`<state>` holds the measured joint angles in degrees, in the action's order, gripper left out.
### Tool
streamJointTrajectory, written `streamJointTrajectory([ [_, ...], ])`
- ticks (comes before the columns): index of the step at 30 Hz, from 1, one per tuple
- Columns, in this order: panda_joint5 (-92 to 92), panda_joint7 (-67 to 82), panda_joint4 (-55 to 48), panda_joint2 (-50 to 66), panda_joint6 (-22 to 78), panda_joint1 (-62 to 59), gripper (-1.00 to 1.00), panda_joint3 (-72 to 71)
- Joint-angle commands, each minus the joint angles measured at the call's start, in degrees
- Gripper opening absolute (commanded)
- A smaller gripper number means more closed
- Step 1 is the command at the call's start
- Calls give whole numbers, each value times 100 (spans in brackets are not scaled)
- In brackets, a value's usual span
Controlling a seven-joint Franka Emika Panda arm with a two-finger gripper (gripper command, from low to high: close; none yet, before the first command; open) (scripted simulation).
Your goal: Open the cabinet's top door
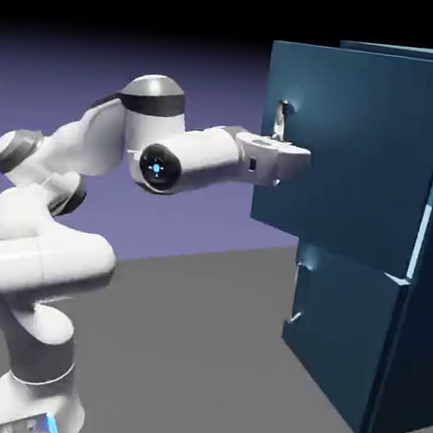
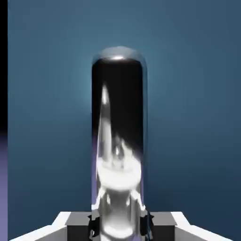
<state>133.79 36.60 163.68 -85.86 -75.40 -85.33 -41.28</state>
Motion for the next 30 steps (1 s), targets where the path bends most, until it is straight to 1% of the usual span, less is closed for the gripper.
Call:
streamJointTrajectory([
  [1,-114,106,5,127,243,-100,-100,94],
  [10,-1370,1240,-359,1556,2486,-1275,-100,639],
  [14,-2124,1940,-824,2373,3448,-1969,-100,607],
  [18,-2962,2726,-1463,3204,4204,-2679,-100,359],
  [24,-4296,3879,-2623,4450,4796,-3602,-100,-302],
  [30,-5441,4574,-3740,5696,4791,-4227,-100,-1104],
])
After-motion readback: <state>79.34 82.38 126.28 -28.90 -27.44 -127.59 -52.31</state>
